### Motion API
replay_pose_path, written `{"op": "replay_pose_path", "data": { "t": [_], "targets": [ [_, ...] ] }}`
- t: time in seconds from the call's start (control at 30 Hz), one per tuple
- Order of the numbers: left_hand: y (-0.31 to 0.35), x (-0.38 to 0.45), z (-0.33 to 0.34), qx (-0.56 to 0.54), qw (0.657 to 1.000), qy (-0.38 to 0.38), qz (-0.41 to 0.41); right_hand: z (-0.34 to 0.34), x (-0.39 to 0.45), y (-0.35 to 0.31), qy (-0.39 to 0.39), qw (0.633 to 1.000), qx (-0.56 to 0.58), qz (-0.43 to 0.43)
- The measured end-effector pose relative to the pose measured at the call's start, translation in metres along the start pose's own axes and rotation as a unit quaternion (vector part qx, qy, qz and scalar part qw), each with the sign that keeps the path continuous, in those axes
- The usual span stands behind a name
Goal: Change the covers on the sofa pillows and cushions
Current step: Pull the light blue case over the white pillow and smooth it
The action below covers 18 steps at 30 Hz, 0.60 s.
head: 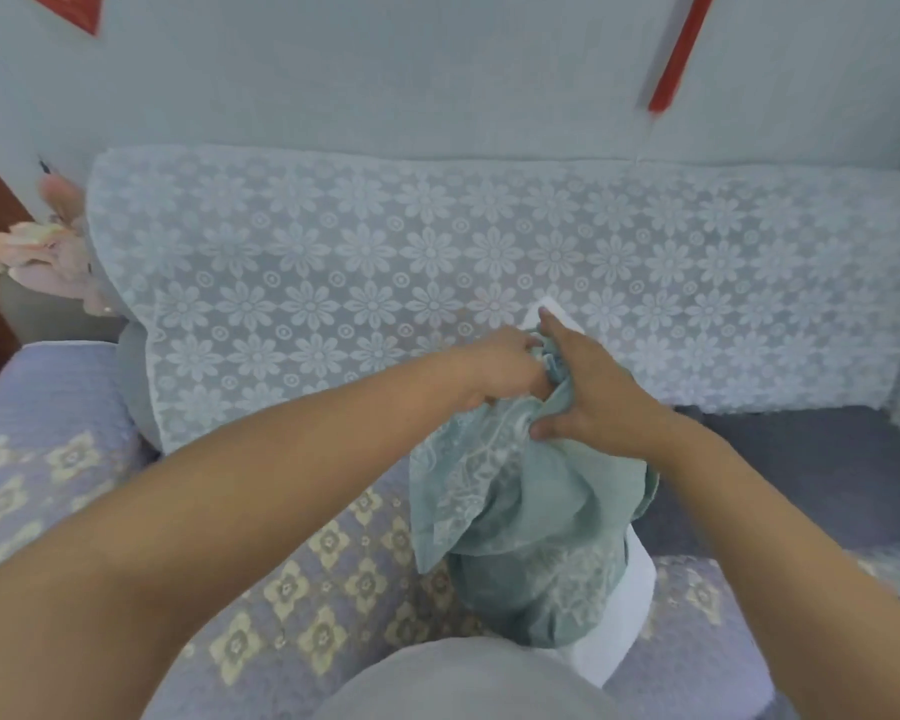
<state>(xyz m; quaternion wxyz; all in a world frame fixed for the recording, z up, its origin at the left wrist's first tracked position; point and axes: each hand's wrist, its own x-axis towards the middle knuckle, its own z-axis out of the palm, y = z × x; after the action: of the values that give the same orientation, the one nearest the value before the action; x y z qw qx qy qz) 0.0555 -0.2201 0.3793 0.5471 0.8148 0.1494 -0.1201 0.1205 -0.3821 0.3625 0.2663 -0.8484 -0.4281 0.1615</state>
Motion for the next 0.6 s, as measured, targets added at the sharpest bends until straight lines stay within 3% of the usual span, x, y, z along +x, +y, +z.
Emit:
{"op": "replay_pose_path", "data": {
  "t": [0.1,0.17,0.2,0.27,0.33,0.4,0.47,0.6],
  "targets": [
    [-0.030,-0.010,0.015,-0.096,0.994,0.019,0.049,0.003,0.004,0.018,-0.084,0.996,-0.025,0.016],
    [-0.066,-0.022,0.022,-0.284,0.957,0.028,0.046,0.011,-0.001,0.043,-0.049,0.997,-0.055,0.030],
    [-0.090,-0.031,0.029,-0.322,0.944,0.056,0.047,0.013,-0.006,0.053,-0.020,0.998,-0.030,0.050],
    [-0.143,-0.049,0.051,-0.241,0.963,0.114,0.025,0.008,-0.014,0.063,0.020,0.994,0.068,0.085],
    [-0.193,-0.059,0.076,-0.044,0.990,0.128,-0.041,-0.004,-0.019,0.061,0.024,0.984,0.144,0.106],
    [-0.231,-0.053,0.090,0.100,0.979,0.138,-0.112,-0.015,-0.020,0.055,0.011,0.979,0.169,0.117],
    [-0.249,-0.040,0.085,0.157,0.965,0.164,-0.129,-0.021,-0.020,0.047,-0.006,0.978,0.175,0.117],
    [-0.242,-0.031,0.042,0.132,0.969,0.202,-0.041,-0.028,-0.021,0.049,-0.011,0.974,0.183,0.135]
  ]
}}
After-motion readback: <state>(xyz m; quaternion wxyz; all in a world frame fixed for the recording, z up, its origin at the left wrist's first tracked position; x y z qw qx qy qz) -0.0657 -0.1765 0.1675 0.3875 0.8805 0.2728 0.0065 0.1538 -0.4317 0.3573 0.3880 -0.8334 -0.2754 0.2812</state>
